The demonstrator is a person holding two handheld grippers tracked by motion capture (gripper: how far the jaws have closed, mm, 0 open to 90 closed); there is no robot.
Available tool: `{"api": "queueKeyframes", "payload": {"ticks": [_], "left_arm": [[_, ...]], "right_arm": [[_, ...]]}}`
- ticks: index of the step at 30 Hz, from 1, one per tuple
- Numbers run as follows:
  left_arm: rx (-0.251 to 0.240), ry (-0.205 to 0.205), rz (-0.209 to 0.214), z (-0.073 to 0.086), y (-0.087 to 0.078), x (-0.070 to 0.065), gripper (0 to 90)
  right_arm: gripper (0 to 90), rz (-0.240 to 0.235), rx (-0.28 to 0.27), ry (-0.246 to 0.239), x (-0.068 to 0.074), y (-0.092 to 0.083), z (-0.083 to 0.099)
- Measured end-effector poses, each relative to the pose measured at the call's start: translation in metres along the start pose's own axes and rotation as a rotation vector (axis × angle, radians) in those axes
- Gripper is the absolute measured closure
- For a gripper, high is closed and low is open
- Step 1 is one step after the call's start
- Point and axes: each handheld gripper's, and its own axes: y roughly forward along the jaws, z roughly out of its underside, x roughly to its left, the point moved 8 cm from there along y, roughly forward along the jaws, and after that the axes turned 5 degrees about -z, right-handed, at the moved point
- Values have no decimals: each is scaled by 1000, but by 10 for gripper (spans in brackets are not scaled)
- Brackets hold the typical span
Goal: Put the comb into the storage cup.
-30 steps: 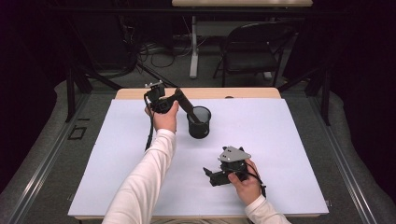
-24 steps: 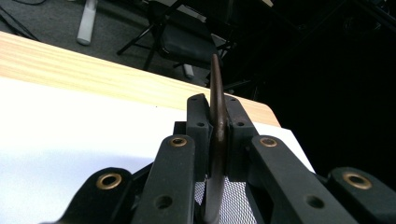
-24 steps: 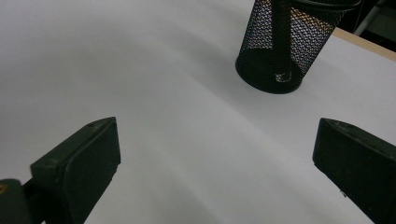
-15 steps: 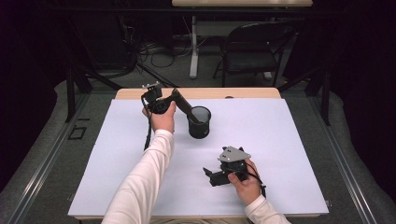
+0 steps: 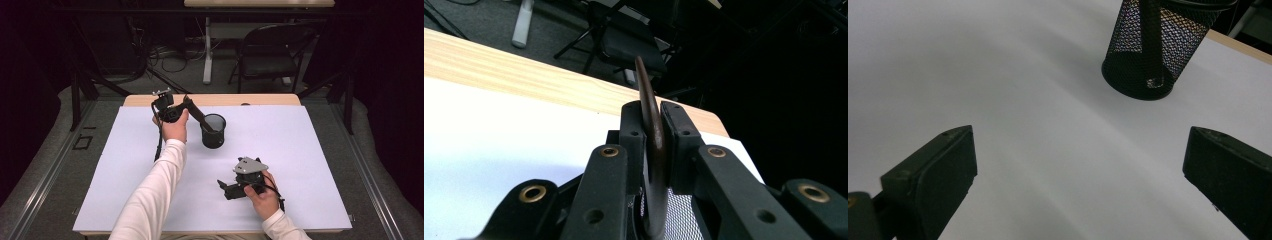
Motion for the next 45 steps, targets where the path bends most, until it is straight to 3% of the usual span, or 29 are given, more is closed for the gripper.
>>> {"api": "queueKeyframes", "payload": {"ticks": [9, 23, 35, 45], "left_arm": [[-9, -7, -1, -1, -1, 0, 750], [-29, -21, -6, -4, -3, 1, 526], [-46, -7, -7, -8, -9, 0, 431], [-76, 9, -37, -17, -20, 5, 399]], "right_arm": [[6, -1, -1, 1, 0, 0, 0], [7, 0, 1, -1, 0, 0, 0], [14, -2, 6, -4, 1, 1, 1], [15, 1, 7, -6, 1, 1, 1]]}}
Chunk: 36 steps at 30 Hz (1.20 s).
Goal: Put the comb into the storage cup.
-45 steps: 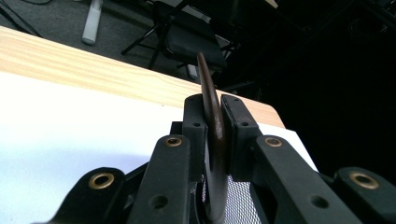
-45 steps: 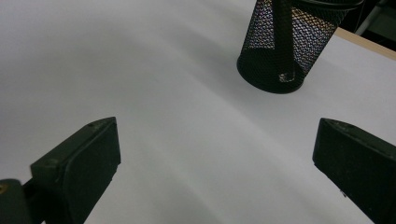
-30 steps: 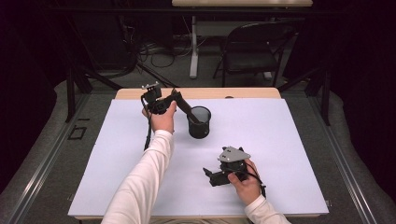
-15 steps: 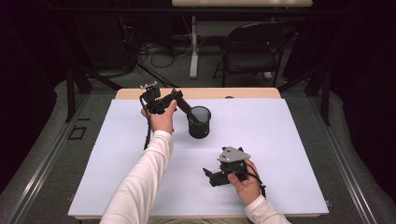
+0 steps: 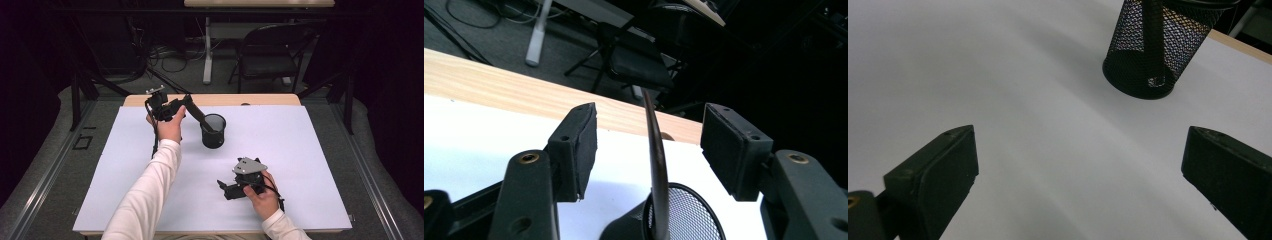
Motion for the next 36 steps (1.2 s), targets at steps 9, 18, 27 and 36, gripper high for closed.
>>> {"api": "queueKeyframes", "payload": {"ticks": [9, 18, 27, 36], "left_arm": [[-19, 1, 5, -8, -9, 3, 383], [-11, -10, 14, -14, -15, 9, 354], [-44, 99, -20, -22, -21, 15, 354], [-56, 147, 1, -27, -31, 12, 355]], "right_arm": [[15, 0, 2, -1, 0, 0, 0], [15, 1, 6, -5, 0, 0, 1], [15, 4, 8, -13, 1, 1, 1], [15, 6, 9, -16, 1, 2, 1]]}}
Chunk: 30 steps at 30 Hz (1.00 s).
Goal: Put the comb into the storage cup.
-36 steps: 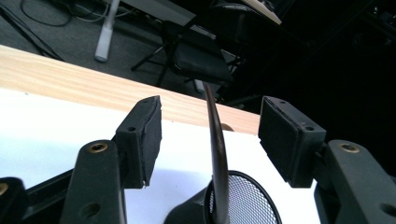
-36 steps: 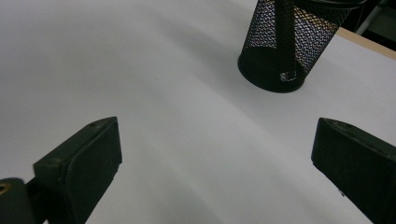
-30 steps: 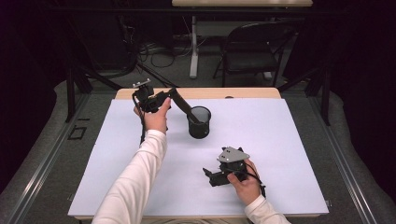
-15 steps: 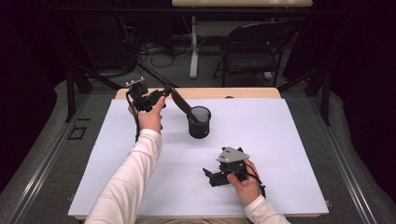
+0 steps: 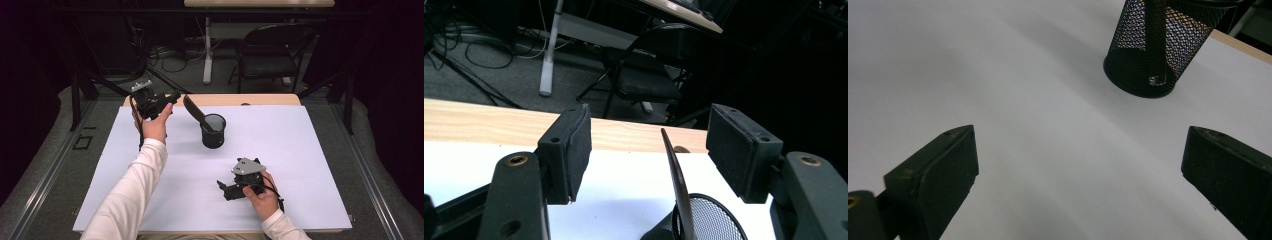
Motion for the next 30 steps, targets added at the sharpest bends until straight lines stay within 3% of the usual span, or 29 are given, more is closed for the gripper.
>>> {"api": "queueKeyframes", "payload": {"ticks": [4, 12, 15, 18, 30], "left_arm": [[27, -24, 35, 1, -4, -1, 355], [76, -24, 87, 4, -10, -3, 355], [62, -10, 88, 2, -15, -4, 318], [54, 31, 80, 0, -20, -5, 274], [77, 100, 139, 2, -43, -5, 166]], "right_arm": [[15, 1, 1, 1, 0, 0, 0], [15, 1, 2, 1, 0, 0, 0], [15, 2, 1, 2, 0, 0, 0], [15, 2, 1, 1, 0, 0, 0], [15, 1, 5, 1, 1, 0, 0]]}}
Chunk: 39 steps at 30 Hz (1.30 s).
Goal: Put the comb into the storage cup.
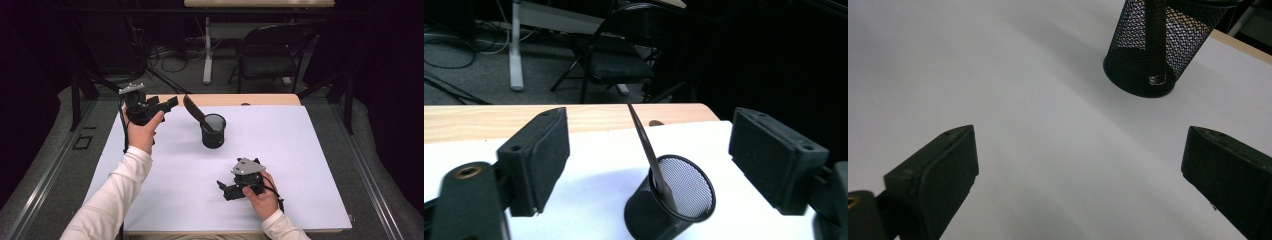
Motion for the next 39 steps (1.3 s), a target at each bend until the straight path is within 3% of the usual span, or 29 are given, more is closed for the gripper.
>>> {"api": "queueKeyframes", "payload": {"ticks": [8, 10, 12, 19, 23, 32, 39], "left_arm": [[42, 30, 44, 10, -8, -4, 163], [48, 33, 73, 12, -11, -6, 163], [50, 68, 106, 15, -15, -8, 163], [68, 130, 110, 23, -23, -7, 163], [74, 137, 106, 28, -28, -6, 163], [74, 150, 147, 40, -43, -8, 164], [67, 186, 166, 51, -58, -10, 165]], "right_arm": [[15, 0, 3, 0, 0, 0, 0], [15, 2, 0, -2, 0, 1, 0], [15, 0, 0, -1, 0, 0, 0], [15, 0, -1, -1, 1, 0, 0], [15, 2, 0, 2, 0, 0, 0], [15, 2, -1, 1, 1, 1, 0], [15, 2, -1, 0, 1, 1, 0]]}}
